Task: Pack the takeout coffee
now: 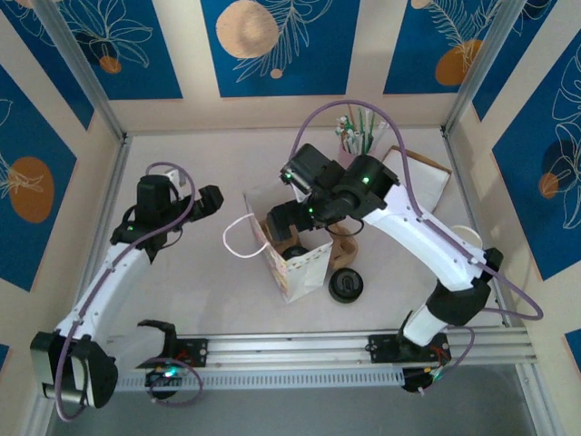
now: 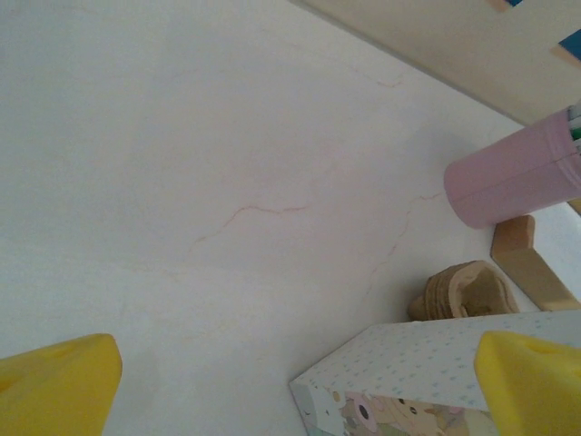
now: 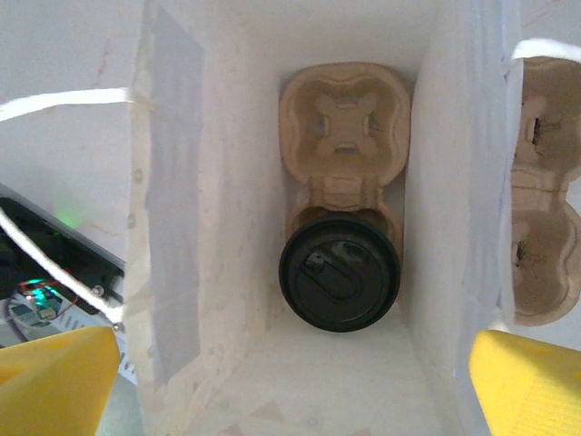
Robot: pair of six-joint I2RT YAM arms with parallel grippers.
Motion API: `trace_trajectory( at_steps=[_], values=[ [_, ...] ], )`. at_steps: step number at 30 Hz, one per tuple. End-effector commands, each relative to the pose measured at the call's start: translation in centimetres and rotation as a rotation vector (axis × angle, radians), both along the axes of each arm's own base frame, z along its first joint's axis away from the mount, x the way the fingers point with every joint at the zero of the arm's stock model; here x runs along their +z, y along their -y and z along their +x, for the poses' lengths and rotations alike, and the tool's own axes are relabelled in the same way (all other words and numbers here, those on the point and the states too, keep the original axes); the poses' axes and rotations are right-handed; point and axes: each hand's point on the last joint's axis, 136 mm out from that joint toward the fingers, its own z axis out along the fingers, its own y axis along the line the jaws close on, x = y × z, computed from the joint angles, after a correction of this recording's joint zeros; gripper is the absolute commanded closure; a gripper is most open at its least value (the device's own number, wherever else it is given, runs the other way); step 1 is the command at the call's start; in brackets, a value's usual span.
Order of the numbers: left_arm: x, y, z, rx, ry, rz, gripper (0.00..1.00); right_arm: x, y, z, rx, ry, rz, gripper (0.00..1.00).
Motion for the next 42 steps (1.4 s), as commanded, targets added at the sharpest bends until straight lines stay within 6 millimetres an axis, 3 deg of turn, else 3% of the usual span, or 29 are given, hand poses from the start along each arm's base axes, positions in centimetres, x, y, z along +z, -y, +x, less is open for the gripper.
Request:
trace_trajectory(
  at_steps=[1,17,32,42],
  values=[
    [2.4,0.0,-0.5,-0.015,0.045,0.005,0.00,1.2,-0.2,-0.8,0.005,0.002,0.066,0.01],
    [9.0,0.4,-3.3,-0.059,0.158,-0.035,0.00,5.1,0.9,-1.8,-0.003,0.074,0.248,0.01],
    [13.5,1.1,-6.2,-0.125,0.244,-0.082,0.00,7.3,7.0,-1.1,-0.181,0.170,0.375,0.00],
    [15.2,0.6,-8.9,-0.130,0.287,-0.070,0.00,7.1,11.1,-0.7,-0.286,0.183,0.418,0.03]
  ],
)
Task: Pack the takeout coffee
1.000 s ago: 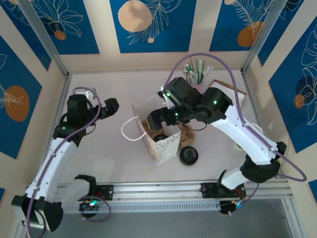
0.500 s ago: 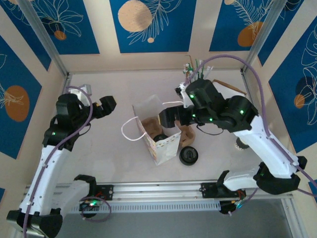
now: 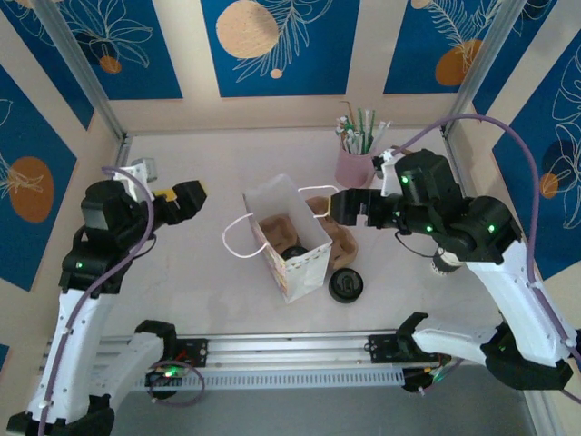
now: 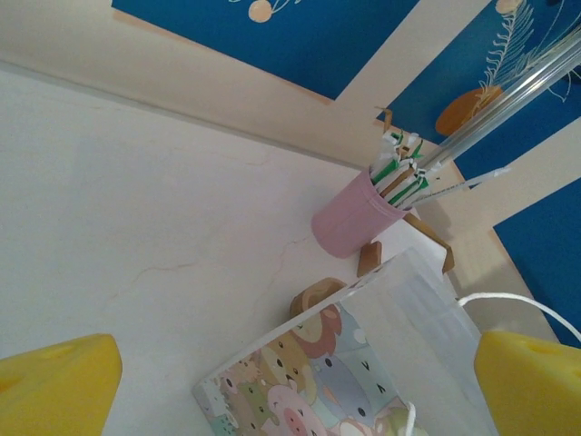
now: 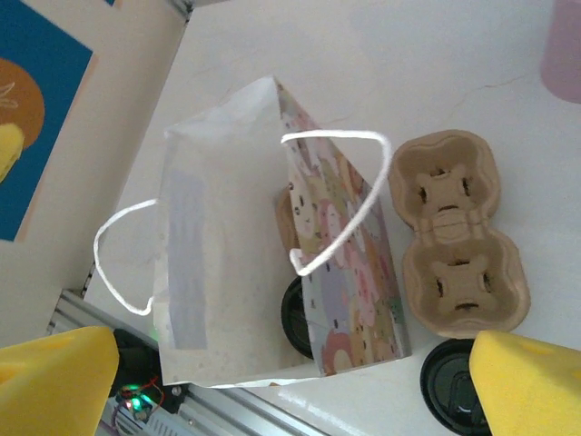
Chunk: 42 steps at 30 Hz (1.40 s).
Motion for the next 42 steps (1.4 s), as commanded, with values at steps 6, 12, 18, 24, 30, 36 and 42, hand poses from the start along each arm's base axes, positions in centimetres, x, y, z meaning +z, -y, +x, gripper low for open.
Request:
trace_trajectory(
  at_steps=[6,12,18,24,30,36,42],
  values=[
    [1.2,-0.3,-2.5,-0.012,0.046,0.010,0.00,-0.3,2.2,0.5,-0.046,0.000,0.026,0.08],
    [0.3,-0.7,-2.3,0.008,0.030,0.025,0.00,-1.7,3.6,1.7,-0.098,-0.037,0.044,0.12],
    [-1.0,-0.9,-0.5,0.036,-0.022,0.044,0.00,-2.9,5.2,3.2,-0.155,-0.075,0.075,0.13],
    [-2.4,-0.5,2.1,0.038,-0.065,0.051,0.00,-4.5,7.1,5.6,-0.231,-0.130,0.065,0.21],
    [-4.7,0.6,6.1,0.014,-0.143,0.042,0.00,-6.4,7.7,10.2,-0.277,-0.165,0.015,0.39],
    [-6.8,1.7,10.1,-0.027,-0.215,0.036,0.00,-8.7,9.5,15.8,-0.377,-0.189,-0.117,0.53],
    [-8.2,1.7,13.3,-0.031,-0.237,0.043,0.00,-8.6,12.3,21.1,-0.481,-0.145,-0.215,0.54]
  ],
)
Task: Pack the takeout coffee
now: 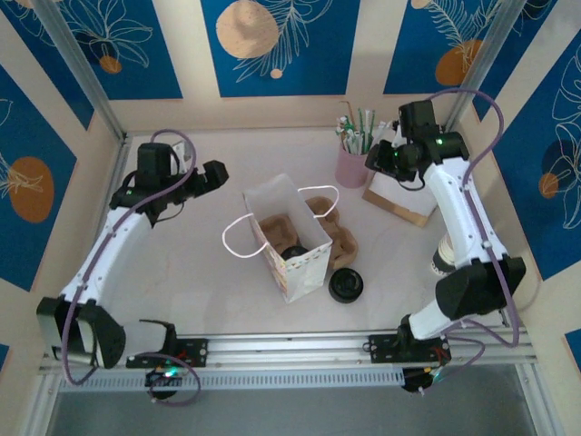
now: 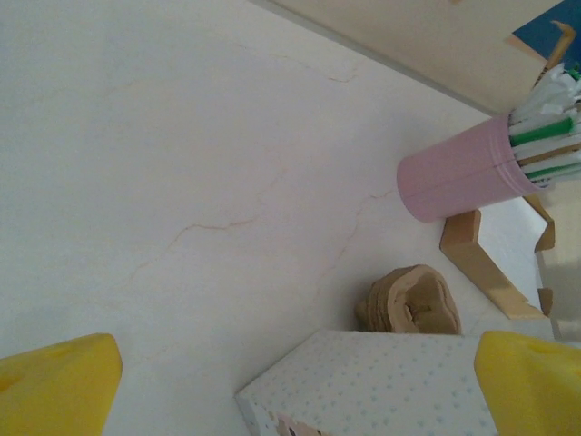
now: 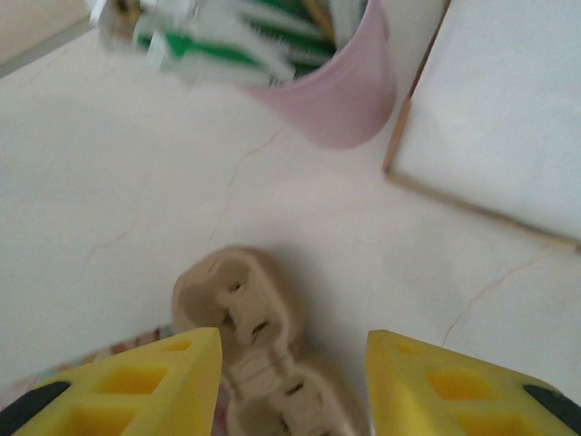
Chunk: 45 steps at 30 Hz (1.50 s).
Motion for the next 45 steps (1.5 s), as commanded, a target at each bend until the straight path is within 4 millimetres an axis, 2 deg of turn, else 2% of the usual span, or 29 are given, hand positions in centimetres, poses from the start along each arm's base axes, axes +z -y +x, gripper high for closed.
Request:
trace_trajectory(
  at_steps=[1,3,7,10,13,18,22,27,33,39,45],
  values=[
    [2.5,0.0,2.0,-0.028,0.095,-0.009,0.00,2.4,2.5,3.0,-0.064,0.102,-0.072,0.54],
    [2.1,-0.1,2.9,-0.028,0.090,-0.013,0.00,3.1,3.2,4.9,-0.081,0.132,-0.067,0.54],
    [1.3,-0.5,4.1,-0.018,0.083,-0.006,0.00,4.0,3.0,8.1,-0.058,0.166,-0.054,0.54],
    [0.5,-0.6,4.9,-0.019,0.075,-0.017,0.00,4.0,2.6,10.0,-0.035,0.169,-0.060,0.56],
    [-0.2,-0.6,5.2,-0.021,0.066,-0.027,0.00,3.3,2.6,11.0,-0.030,0.150,-0.074,0.60],
    [-1.5,-0.5,5.5,-0.025,0.049,-0.042,0.00,2.4,1.9,11.7,-0.018,0.137,-0.089,0.62],
    [-2.0,-0.5,5.4,-0.026,0.040,-0.048,0.00,1.7,1.8,11.5,-0.028,0.110,-0.132,0.64],
    [-1.7,-0.5,5.2,-0.026,0.047,-0.054,0.00,1.7,2.1,10.8,-0.039,0.104,-0.169,0.79],
    [-0.9,-0.4,4.7,-0.026,0.060,-0.071,0.00,3.0,2.2,10.3,-0.035,0.123,-0.187,0.94],
    [0.6,-0.4,3.7,-0.026,0.083,-0.079,0.00,6.0,2.3,8.9,-0.031,0.179,-0.220,0.96],
    [3.0,-0.7,1.9,-0.025,0.135,-0.079,0.00,11.0,1.8,6.0,-0.020,0.297,-0.230,0.96]
  ],
)
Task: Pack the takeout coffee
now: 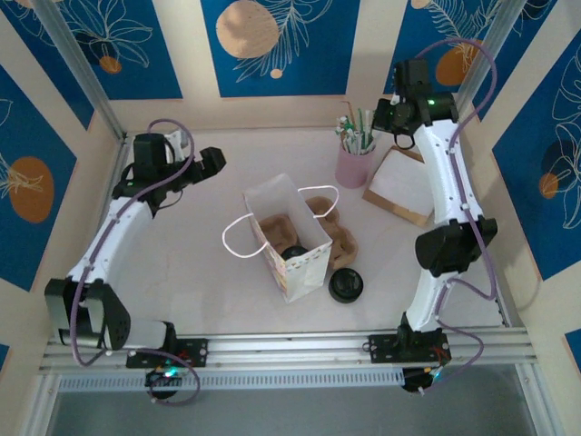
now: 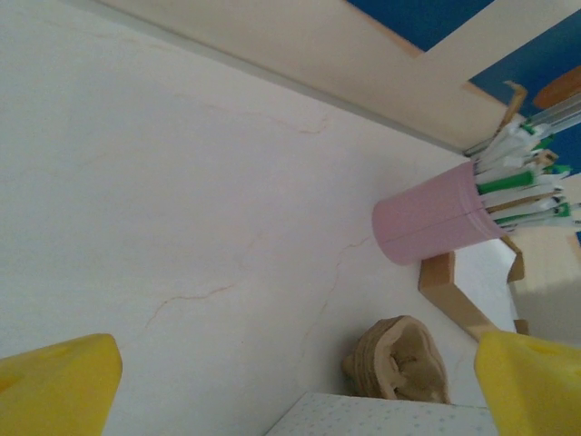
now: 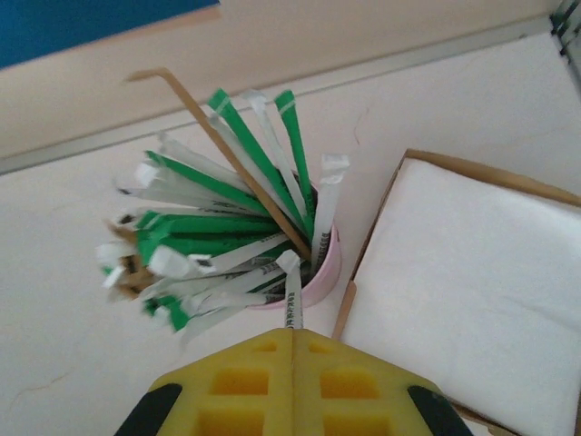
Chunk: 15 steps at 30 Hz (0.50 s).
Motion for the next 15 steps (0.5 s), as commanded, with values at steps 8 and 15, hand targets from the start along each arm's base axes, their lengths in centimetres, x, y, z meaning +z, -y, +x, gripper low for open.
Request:
trace_trajectory(
  at_steps=[8,15],
  values=[
    [6.7,-0.5,-5.5,-0.013,0.194,-0.032,0.00,10.8,-1.9,-8.4,0.094,0.246,0.003,0.94],
    [11.3,0.2,-10.8,-0.078,0.325,-0.075,0.00,13.6,-7.0,-15.4,0.322,0.303,0.136,0.92]
  ],
)
